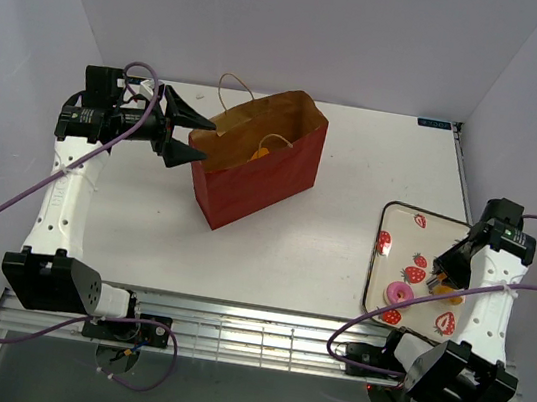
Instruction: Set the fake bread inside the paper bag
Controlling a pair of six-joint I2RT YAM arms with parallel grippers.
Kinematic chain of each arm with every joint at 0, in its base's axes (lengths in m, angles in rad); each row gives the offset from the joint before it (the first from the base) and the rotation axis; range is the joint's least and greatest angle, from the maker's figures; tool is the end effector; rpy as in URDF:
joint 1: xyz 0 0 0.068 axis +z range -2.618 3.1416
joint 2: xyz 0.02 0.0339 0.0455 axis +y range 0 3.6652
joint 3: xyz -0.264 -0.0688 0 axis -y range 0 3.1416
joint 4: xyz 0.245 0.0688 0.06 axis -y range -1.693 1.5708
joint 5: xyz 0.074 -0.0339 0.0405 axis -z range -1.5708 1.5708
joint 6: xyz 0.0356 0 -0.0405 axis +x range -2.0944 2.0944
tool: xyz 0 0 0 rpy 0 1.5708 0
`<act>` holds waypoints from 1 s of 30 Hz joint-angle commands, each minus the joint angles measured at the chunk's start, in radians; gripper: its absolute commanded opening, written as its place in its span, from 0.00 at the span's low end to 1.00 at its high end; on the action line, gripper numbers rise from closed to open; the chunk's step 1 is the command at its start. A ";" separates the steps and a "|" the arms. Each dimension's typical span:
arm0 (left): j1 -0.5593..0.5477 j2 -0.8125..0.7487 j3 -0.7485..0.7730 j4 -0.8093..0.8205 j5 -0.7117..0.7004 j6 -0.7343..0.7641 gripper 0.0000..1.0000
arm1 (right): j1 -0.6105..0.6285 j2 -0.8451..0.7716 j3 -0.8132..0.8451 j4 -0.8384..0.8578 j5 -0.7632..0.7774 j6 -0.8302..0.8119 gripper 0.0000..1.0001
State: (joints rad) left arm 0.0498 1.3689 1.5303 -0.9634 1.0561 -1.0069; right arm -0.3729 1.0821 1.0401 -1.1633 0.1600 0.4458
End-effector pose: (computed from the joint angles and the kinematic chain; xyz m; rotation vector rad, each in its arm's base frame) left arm 0.2641 -0.0179 0.4049 -0.7225 2.3640 -1.6938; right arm 0.1678 -0.0717 0.2943 1.1377 2.5193 -0.2028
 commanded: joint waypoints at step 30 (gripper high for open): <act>0.005 -0.146 -0.108 0.129 -0.028 -0.136 0.85 | 0.029 0.097 0.417 0.112 -0.514 0.048 0.19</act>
State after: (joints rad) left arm 0.0505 1.2778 1.4410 -0.8776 1.0393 -1.1065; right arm -0.3630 1.1599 1.3937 -1.1114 -0.2470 0.4698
